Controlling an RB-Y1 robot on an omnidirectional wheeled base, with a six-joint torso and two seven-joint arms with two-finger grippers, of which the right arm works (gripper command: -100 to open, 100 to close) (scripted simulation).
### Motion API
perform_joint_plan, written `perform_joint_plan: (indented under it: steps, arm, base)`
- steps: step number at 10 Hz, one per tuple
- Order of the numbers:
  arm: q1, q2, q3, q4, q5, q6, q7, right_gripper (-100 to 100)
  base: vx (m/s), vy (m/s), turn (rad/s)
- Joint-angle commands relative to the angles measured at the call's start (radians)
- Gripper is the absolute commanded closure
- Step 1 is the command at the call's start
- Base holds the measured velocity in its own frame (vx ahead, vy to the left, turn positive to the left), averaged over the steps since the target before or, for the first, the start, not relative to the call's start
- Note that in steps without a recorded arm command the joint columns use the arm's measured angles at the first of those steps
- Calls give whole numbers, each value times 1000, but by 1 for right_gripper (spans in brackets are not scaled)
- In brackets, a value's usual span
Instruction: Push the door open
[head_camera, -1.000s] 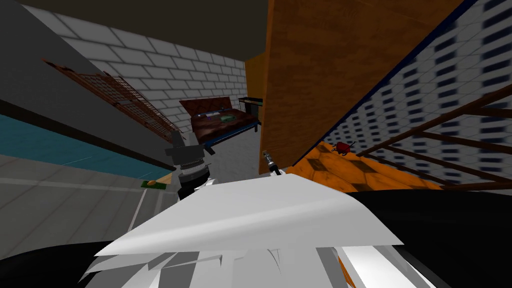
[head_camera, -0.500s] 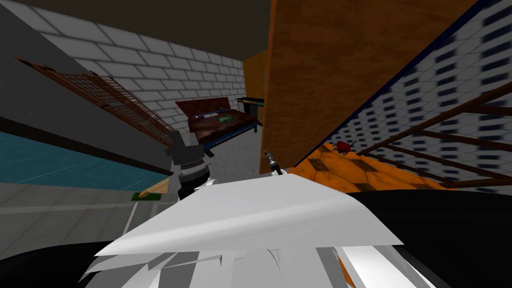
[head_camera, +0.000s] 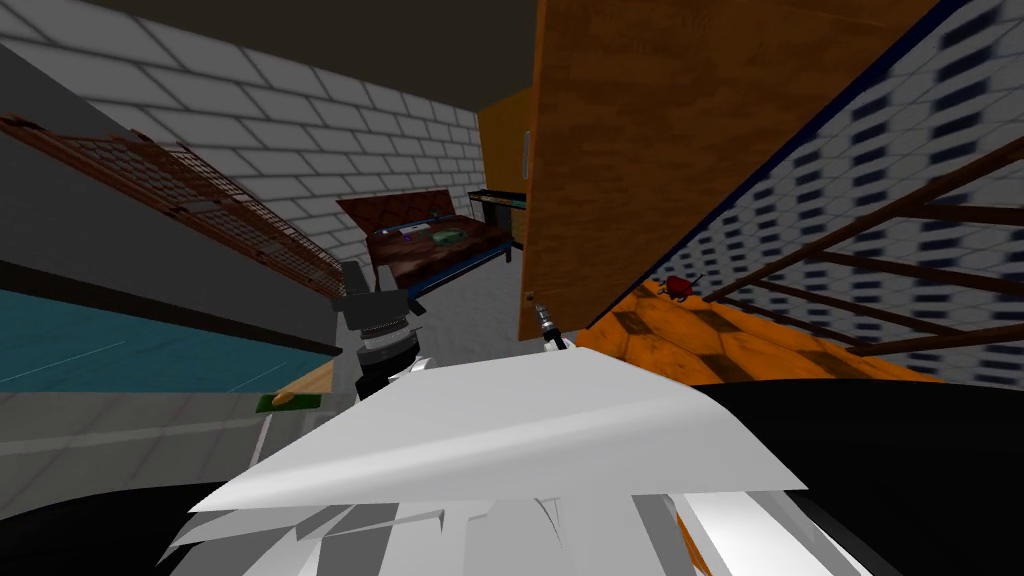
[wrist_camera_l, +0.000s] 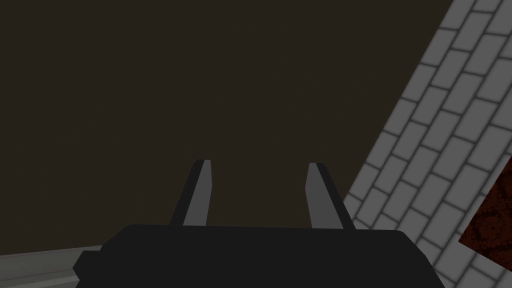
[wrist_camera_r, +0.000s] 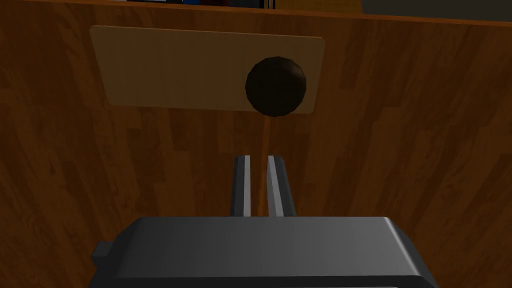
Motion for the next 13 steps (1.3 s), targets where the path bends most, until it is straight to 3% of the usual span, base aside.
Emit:
perform_joint_plan:
  steps: [1,5,9,13]
  arm:
    - [1,4,0,-6,-1,6,-1,-100]
    - [0,12,-1,-11,-3,10,-2,-100]
    - [4,6,-9,-6,-7,-4,5,-100]
    - [9,13,-18,0,-11,-22,14,-100]
  base:
    - [-272,57,-47]
    - [-210,35,-45]
    - [198,21,28]
    - [243,31,33]
